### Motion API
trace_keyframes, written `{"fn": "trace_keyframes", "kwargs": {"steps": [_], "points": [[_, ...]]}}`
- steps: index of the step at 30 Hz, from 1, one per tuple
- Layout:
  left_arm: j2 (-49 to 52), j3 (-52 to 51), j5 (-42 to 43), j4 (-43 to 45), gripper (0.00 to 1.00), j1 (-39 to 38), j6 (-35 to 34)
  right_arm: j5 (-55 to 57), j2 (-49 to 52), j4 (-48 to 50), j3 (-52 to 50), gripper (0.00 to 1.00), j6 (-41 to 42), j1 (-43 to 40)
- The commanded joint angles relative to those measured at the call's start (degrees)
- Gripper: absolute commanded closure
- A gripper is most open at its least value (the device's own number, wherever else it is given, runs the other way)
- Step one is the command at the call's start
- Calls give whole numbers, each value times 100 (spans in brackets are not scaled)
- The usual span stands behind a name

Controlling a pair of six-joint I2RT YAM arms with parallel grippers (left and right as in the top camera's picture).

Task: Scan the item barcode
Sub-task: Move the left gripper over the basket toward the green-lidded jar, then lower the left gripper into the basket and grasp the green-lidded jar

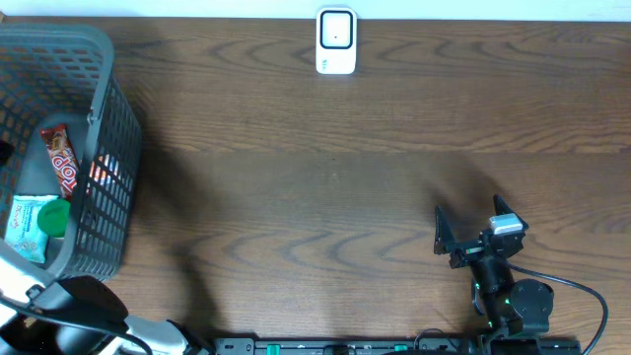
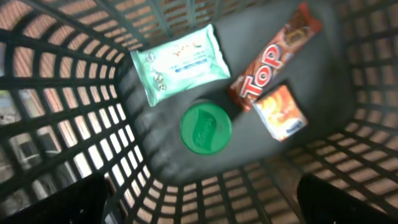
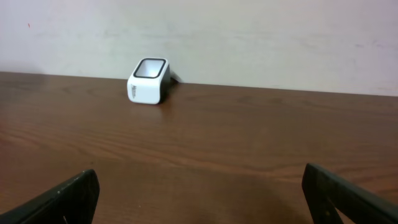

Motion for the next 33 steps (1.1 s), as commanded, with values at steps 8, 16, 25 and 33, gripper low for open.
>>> {"fn": "trace_keyframes", "kwargs": {"steps": [8, 16, 25, 33], "points": [[-52, -1810, -170, 1071, 2, 4, 125, 31, -31, -26, -7, 1, 79, 24], [-50, -2850, -164, 1985, 2, 2, 326, 31, -31, -24, -7, 1, 76, 24], [-39, -3521, -157, 2682, 2, 2, 326, 31, -31, -24, -7, 1, 79, 24], [101, -3910, -138, 3064, 2, 2, 323, 31, -31, -26, -7, 1, 79, 24]]}}
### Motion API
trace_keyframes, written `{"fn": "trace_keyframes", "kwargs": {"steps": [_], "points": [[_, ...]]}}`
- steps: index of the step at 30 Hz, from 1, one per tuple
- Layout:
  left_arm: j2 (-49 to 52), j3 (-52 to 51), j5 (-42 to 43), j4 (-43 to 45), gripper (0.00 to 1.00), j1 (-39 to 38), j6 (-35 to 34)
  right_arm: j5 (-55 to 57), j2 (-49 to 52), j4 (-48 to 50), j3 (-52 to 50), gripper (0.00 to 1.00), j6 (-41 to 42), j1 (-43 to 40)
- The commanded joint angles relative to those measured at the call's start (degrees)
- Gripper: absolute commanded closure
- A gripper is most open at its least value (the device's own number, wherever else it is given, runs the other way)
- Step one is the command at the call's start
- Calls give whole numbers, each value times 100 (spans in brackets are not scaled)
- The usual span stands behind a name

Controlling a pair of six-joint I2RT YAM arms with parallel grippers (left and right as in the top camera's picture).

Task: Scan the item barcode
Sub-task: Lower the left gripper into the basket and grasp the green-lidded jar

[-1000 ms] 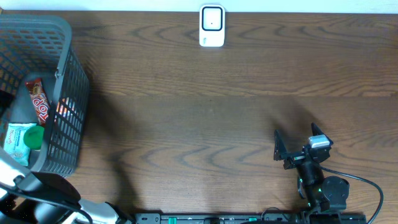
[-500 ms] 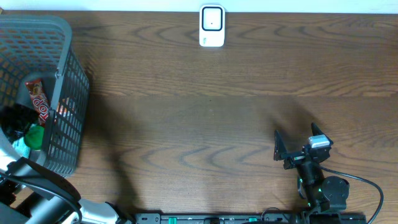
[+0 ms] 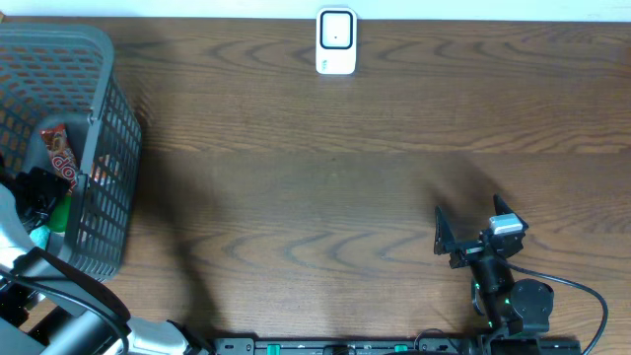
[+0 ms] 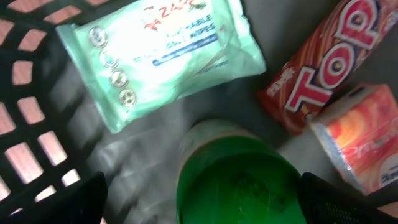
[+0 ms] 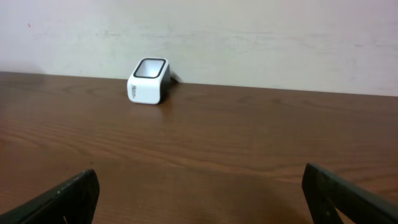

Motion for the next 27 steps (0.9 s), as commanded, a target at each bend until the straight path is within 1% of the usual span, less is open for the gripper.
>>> {"fn": "trace_keyframes", "kwargs": {"steps": [1, 13, 22, 27], "points": [[214, -321, -155, -31, 2, 9, 101, 31, -31, -26, -7, 1, 79, 24], [234, -328, -162, -87, 2, 9, 103, 31, -31, -26, -7, 1, 79, 24], [4, -219, -160, -310, 2, 11, 105, 31, -31, -26, -7, 1, 79, 24], [-177, -157, -160, -476, 2, 9, 922, 31, -31, -26, -7, 1, 79, 24]]}}
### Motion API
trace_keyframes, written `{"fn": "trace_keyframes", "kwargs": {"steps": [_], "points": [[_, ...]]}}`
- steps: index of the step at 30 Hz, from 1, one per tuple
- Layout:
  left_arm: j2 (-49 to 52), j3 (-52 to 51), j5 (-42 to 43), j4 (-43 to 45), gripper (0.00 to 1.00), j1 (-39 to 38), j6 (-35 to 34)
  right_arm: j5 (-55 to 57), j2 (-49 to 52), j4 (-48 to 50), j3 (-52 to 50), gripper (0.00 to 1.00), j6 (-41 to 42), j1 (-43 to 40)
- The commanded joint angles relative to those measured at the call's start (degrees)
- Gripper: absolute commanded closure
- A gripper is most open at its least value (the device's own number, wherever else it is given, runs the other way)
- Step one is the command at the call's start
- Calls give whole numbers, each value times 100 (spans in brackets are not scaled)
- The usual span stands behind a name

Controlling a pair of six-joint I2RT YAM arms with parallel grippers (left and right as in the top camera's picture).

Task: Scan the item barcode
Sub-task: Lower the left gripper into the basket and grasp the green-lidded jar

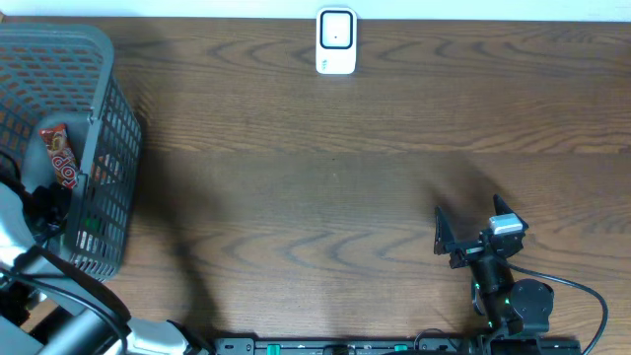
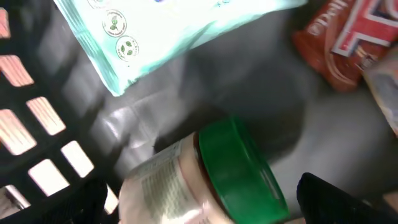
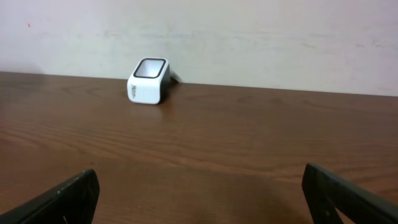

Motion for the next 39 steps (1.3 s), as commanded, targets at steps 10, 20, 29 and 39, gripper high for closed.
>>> {"fn": "trace_keyframes", "kwargs": {"steps": [10, 20, 29, 39], "points": [[-122, 140, 643, -435, 2, 9, 2387, 33, -31, -26, -7, 1, 76, 24], [-120, 79, 645, -352, 2, 9, 3777, 33, -31, -26, -7, 1, 79, 24], [-122, -181, 621, -275, 2, 9, 4837, 33, -31, -28, -7, 1, 79, 24], [-120, -782, 323, 573, 2, 11, 4929, 33, -31, -26, -7, 1, 79, 24]]}}
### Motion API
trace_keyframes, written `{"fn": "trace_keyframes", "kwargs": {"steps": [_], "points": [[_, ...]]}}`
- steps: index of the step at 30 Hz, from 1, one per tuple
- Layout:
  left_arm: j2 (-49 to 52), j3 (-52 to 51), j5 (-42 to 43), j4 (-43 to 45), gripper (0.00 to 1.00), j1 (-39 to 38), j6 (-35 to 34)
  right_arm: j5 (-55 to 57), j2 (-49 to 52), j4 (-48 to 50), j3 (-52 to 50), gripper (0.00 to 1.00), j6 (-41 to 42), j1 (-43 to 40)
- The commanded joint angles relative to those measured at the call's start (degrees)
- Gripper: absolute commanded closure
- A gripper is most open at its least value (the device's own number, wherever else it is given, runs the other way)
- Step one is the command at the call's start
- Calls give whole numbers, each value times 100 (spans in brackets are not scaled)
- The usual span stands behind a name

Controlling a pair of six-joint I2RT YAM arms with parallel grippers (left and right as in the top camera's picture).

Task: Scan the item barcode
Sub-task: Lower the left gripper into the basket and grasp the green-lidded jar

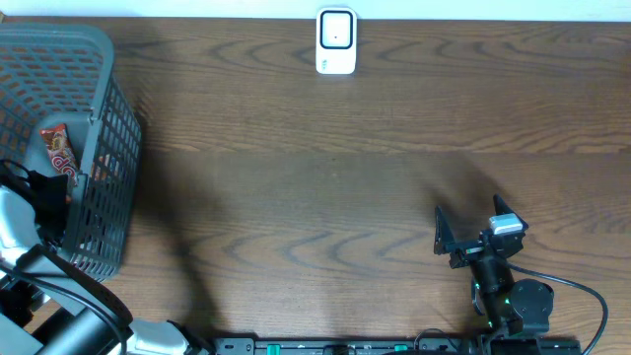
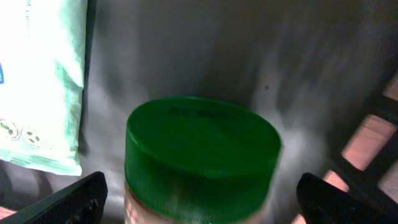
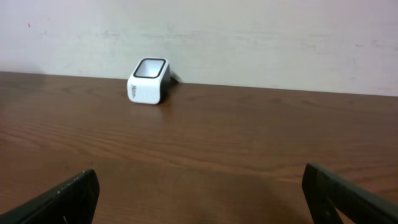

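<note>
A jar with a green lid [image 2: 202, 146] stands in the grey basket [image 1: 108, 148] at the table's left edge. My left gripper [image 2: 200, 198] is down inside the basket, open, with its fingers wide on either side of the jar and apart from it. In the overhead view the left gripper [image 1: 44, 202] hides the jar. The white barcode scanner [image 1: 336, 40] sits at the far middle edge and also shows in the right wrist view, scanner [image 3: 148, 81]. My right gripper [image 1: 471, 229] rests open at the near right, holding nothing.
A mint-green wipes pack [image 2: 37, 81] lies left of the jar on the basket floor. A red chocolate bar [image 1: 57, 153] lies further back in the basket. The basket's mesh wall [image 2: 373, 130] stands close to the right of the jar.
The jar lay tipped with its label showing; now its green lid faces the camera between the open fingers. The wipes pack sits at the view's left. The right arm is unchanged.
My left gripper first hung above the basket with the jar, wipes, chocolate bar and an orange box all in view. Then it was low over the green lid. Then the jar showed tipped on its side. Now the open fingers flank it. The right arm stayed still.
</note>
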Motion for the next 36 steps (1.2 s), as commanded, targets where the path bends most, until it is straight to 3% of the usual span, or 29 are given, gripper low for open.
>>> {"fn": "trace_keyframes", "kwargs": {"steps": [1, 15, 22, 26, 30, 36], "points": [[-35, -153, -107, 186, 2, 11, 140, 31, -31, -26, -9, 1, 79, 26], [-35, -1073, -107, 1355, 2, 26, 136, 28, -31, -24, -9, 1, 79, 26], [-35, -1130, -85, 1650, 1, 26, -205, 31, -31, -24, -9, 1, 76, 26], [-35, -1130, -85, 1650, 16, 26, -205, 31, -31, -24, -9, 1, 76, 26], [-37, -1128, -87, 1657, 26, 26, -205, 31, -31, -24, -9, 1, 79, 26], [-79, -1080, -87, 1652, 27, 24, -273, 31, -31, -24, -9, 1, 79, 26]]}}
